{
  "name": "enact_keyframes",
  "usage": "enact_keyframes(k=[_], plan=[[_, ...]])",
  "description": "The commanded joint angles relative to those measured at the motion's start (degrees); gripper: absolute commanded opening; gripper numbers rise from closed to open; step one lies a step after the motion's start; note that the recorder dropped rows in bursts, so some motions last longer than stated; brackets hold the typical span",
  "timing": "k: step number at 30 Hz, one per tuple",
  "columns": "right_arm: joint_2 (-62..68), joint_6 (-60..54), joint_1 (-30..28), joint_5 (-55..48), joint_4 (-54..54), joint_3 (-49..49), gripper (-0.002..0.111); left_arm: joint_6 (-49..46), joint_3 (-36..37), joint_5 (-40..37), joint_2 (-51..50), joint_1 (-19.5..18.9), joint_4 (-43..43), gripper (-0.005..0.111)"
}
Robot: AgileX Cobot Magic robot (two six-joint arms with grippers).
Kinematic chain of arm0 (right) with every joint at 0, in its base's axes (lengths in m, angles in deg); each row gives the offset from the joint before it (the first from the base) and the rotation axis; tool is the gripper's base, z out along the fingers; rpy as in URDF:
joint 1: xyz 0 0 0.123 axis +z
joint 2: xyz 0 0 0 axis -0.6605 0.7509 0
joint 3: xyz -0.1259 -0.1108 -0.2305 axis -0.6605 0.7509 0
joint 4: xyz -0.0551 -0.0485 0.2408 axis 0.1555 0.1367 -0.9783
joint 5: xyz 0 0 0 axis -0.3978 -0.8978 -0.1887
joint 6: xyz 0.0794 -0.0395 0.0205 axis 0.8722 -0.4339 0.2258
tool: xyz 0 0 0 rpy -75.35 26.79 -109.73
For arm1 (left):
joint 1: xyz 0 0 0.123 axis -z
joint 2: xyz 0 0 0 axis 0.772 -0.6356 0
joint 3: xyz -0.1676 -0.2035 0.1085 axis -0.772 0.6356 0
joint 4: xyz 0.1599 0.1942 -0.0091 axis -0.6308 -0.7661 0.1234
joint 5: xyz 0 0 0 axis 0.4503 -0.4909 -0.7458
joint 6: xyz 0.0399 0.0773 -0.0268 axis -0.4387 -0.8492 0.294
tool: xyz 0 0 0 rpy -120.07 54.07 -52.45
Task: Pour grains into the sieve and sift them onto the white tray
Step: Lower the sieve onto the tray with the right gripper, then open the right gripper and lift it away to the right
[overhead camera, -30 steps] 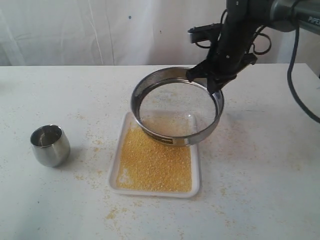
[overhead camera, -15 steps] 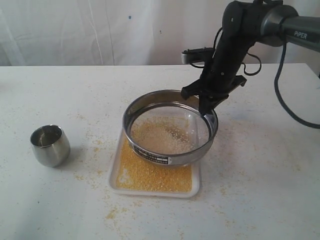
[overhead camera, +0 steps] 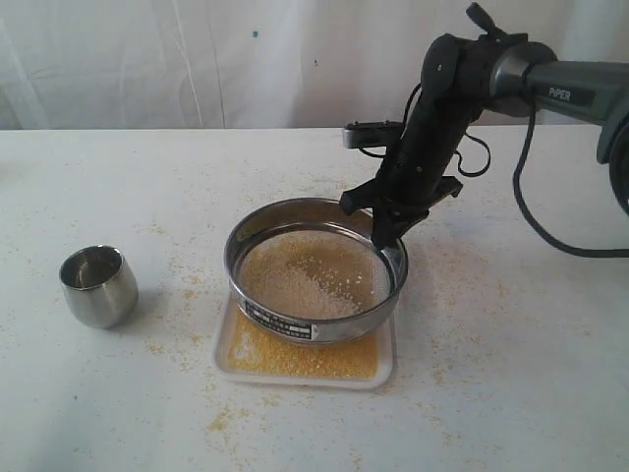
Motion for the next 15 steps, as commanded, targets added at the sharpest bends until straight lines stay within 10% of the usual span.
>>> enact_keyframes(k=[1, 6, 15], plan=[[-0.45, -2.55, 0.84, 0.73, -1.89, -0.08, 0.021, -0.2, 0.21, 0.22, 0.27, -0.12, 0.79, 0.0], [-0.8, -2.55, 0.84, 1.38, -2.0, -0.18, 0.054, -0.2, 0.21, 0.22, 0.27, -0.12, 0.79, 0.0], [-9.85, -2.83, 0.84, 3.33, -2.27, 0.64, 0.054, -0.2, 0.21, 0.22, 0.27, -0.12, 0.79, 0.0]])
